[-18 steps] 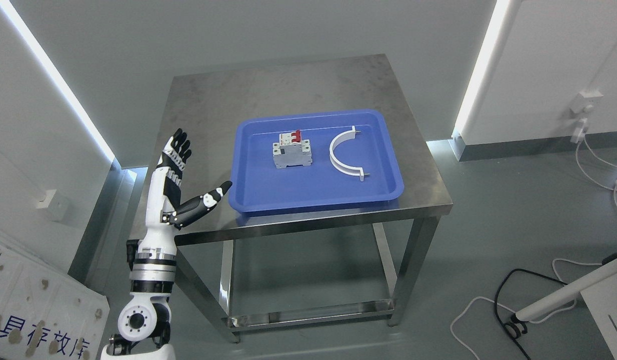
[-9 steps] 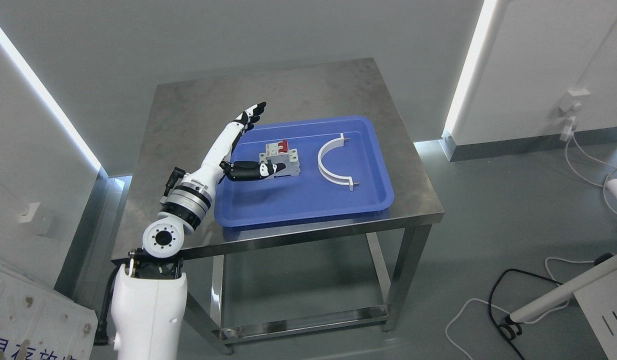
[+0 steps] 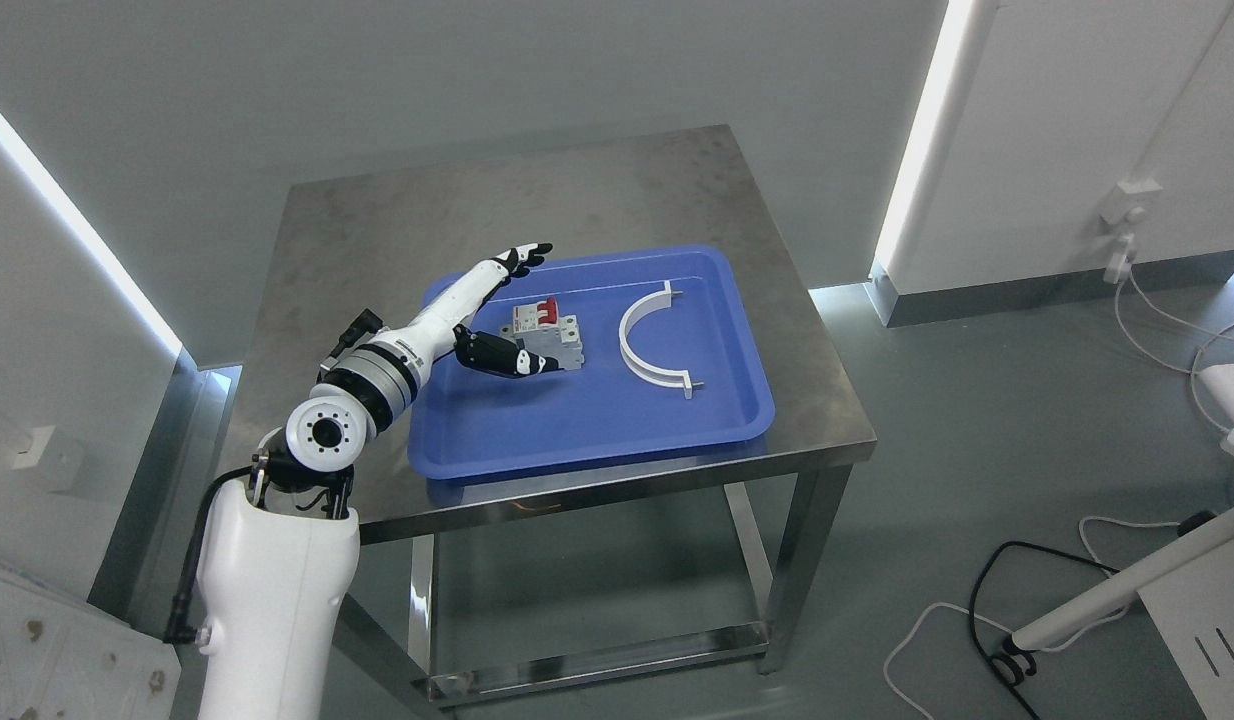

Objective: Place circuit breaker on shelf
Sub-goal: 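Close the left hand around the white-and-red circuit breaker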

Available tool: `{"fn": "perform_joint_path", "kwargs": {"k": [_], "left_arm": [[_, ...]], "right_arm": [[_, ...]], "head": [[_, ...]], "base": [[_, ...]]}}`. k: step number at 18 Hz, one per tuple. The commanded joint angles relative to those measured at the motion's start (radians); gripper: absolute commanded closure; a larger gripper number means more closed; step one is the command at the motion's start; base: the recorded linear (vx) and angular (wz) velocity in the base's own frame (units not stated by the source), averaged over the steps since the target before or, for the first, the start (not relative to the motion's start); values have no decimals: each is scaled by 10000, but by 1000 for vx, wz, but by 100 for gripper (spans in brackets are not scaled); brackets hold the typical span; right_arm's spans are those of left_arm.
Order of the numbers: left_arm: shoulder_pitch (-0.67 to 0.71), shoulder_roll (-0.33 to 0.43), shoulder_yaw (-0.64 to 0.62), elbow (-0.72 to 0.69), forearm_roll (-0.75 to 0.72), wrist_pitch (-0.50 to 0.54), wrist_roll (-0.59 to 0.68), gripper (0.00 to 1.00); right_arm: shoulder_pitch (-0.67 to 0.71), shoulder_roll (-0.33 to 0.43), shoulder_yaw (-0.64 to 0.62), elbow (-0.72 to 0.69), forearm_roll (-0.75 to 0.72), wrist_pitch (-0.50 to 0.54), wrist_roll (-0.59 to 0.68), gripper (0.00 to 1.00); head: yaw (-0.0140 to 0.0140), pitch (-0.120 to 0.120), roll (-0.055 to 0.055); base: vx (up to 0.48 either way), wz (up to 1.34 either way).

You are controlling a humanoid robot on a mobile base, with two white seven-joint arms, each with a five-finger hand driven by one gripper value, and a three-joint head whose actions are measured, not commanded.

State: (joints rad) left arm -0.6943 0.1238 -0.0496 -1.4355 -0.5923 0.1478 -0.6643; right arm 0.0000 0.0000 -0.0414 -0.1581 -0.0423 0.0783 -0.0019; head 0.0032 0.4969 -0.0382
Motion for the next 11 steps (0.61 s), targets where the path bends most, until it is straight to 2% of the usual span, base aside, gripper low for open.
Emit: {"fn": "perform_joint_path", "kwargs": {"k": [1, 3, 6, 9, 11], "left_arm": [[-37, 803, -271, 335, -274, 10, -275, 18], [-83, 680, -347, 350, -290, 10, -291, 22], [-190, -24, -424, 747, -397, -20, -214, 31], [-297, -317, -424, 1285, -1116, -158, -168, 35], [-297, -287, -348, 1316, -1195, -219, -153, 45]], "right_arm": [[154, -175, 0, 1, 9, -308, -12, 0], [154, -175, 0, 1, -6, -308, -12, 0], [154, -175, 0, 1, 9, -308, -12, 0], [154, -175, 0, 1, -6, -308, -12, 0], [154, -175, 0, 1, 9, -308, -12, 0]], "head": [[0, 0, 0], [0, 0, 0], [0, 0, 0], [0, 0, 0], [0, 0, 0]], "base": [[0, 0], [0, 0], [-4, 2], [0, 0], [0, 0]]}}
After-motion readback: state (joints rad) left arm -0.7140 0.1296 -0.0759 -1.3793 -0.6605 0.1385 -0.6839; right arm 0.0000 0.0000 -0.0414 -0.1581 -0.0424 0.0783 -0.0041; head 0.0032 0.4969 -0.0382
